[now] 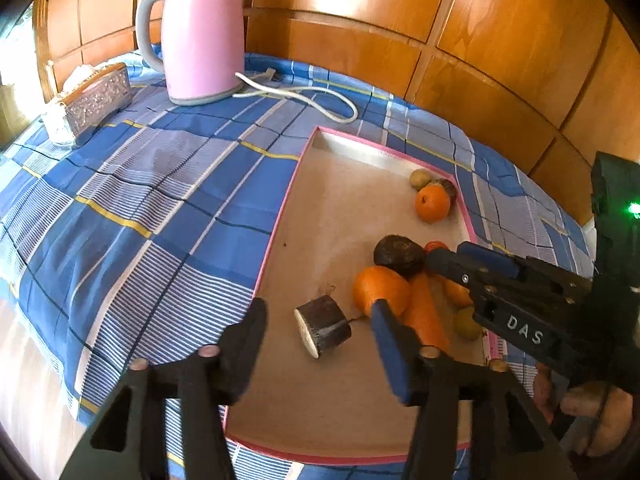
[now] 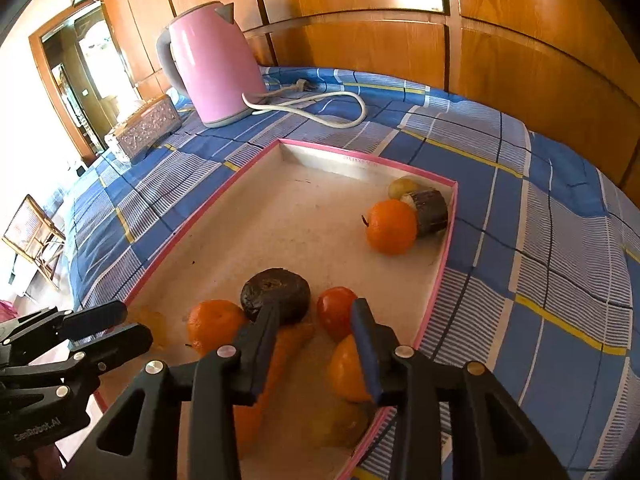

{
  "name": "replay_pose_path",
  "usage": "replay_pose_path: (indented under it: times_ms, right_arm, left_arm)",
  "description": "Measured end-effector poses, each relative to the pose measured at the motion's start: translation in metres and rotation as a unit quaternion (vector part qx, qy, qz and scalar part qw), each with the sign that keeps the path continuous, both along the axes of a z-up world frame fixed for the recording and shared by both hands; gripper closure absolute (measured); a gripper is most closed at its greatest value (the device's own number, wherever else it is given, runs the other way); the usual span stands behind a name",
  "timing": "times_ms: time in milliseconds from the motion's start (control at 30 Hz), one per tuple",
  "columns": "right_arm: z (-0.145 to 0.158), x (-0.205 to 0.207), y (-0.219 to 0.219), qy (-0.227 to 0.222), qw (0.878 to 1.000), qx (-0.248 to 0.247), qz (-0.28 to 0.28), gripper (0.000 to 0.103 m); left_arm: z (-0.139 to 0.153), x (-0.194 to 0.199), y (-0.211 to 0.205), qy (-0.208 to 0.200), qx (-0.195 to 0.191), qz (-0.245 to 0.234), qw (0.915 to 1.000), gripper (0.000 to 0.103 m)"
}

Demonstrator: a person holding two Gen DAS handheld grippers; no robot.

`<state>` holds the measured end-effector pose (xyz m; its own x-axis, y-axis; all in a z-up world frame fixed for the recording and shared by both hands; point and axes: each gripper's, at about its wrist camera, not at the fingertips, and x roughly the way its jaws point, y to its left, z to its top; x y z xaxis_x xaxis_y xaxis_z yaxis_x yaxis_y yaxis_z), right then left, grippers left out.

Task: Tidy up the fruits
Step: 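Lower the red tomato into the tray and open the right tool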

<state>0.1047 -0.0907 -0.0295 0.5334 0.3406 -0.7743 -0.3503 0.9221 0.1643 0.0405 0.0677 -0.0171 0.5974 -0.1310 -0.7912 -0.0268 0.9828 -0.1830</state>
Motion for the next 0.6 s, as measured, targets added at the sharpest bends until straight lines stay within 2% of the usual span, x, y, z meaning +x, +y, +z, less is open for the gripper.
replay_pose_path:
  times_ms: [233, 600]
  right_arm:
    - [0.016, -0.017, 0.003, -0.033, 0.999, -0.007, 0.002, 0.065]
    - [0.026, -0.050, -0.008, -0.057, 0.998, 0.002, -0.027, 0.064]
  left_arm:
    - [0.012, -0.008, -0.001, -0.023, 0.016, 0.012, 0.9995, 0.038]
    - [0.034, -0.029, 0.002, -0.073, 0.043, 0.055, 0.9949, 0.013]
